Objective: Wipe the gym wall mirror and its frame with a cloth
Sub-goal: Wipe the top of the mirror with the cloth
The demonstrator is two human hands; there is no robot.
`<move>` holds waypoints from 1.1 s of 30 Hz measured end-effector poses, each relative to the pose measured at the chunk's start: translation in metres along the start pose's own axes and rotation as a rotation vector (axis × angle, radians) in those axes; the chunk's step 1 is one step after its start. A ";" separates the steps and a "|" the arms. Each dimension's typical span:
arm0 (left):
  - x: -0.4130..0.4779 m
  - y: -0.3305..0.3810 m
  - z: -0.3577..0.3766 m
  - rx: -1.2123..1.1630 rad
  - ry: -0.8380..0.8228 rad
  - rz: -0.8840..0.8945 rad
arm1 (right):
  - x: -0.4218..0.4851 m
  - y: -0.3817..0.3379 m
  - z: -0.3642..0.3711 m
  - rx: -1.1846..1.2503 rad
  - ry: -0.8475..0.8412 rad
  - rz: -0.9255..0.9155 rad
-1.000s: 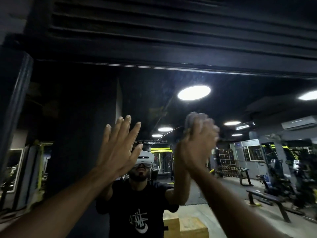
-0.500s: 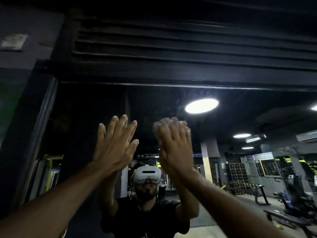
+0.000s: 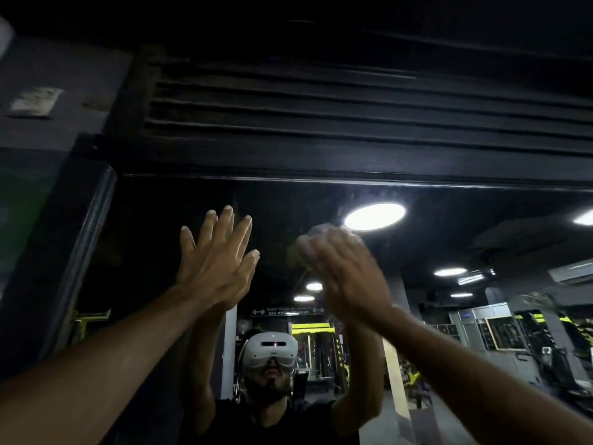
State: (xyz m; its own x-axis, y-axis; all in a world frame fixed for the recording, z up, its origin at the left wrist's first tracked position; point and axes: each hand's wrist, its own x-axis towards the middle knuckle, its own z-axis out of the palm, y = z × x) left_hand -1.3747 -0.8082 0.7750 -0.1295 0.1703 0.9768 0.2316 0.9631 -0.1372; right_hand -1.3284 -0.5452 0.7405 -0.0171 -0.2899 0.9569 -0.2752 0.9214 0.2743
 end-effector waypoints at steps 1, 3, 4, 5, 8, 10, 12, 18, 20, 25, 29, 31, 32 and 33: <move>0.002 -0.002 0.001 -0.004 0.008 -0.002 | 0.013 0.018 -0.005 -0.010 0.063 0.068; 0.008 -0.006 0.000 -0.022 0.013 -0.012 | 0.051 0.044 -0.007 -0.048 0.188 0.306; 0.009 -0.008 0.000 -0.026 0.013 -0.010 | 0.069 0.046 -0.003 -0.072 0.225 0.433; 0.011 -0.009 0.001 -0.026 0.017 -0.006 | 0.085 0.040 0.003 -0.095 0.246 0.511; 0.012 -0.009 0.000 -0.024 0.017 0.009 | 0.084 0.002 0.023 -0.087 0.216 0.398; 0.011 -0.007 0.002 -0.053 0.033 0.003 | 0.051 -0.011 0.021 -0.049 0.091 0.152; 0.011 -0.003 0.002 -0.084 0.040 0.023 | 0.030 0.004 0.000 -0.016 -0.039 -0.025; 0.024 -0.003 0.000 -0.063 0.047 0.038 | 0.087 0.057 -0.012 -0.103 0.318 0.569; 0.025 -0.005 0.001 -0.066 0.049 0.045 | 0.106 0.023 0.006 -0.124 0.337 0.665; 0.026 -0.008 0.005 -0.053 0.067 0.015 | 0.103 0.007 0.013 -0.116 0.011 -0.111; 0.024 -0.014 0.004 -0.046 0.104 0.007 | 0.098 0.065 -0.019 -0.098 0.138 -0.071; 0.017 -0.026 0.004 -0.024 0.106 -0.016 | 0.097 0.061 -0.011 -0.124 0.314 0.325; 0.013 -0.033 0.005 -0.006 0.101 -0.016 | 0.104 0.044 -0.001 -0.143 0.350 0.513; 0.011 -0.042 0.005 0.007 0.092 -0.007 | 0.114 0.021 0.009 -0.155 0.349 0.624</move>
State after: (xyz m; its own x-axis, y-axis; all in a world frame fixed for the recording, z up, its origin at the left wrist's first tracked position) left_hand -1.3908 -0.8453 0.7905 -0.0418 0.1444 0.9886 0.2240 0.9657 -0.1316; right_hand -1.3451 -0.5615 0.8541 0.1885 0.3765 0.9070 -0.1747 0.9217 -0.3463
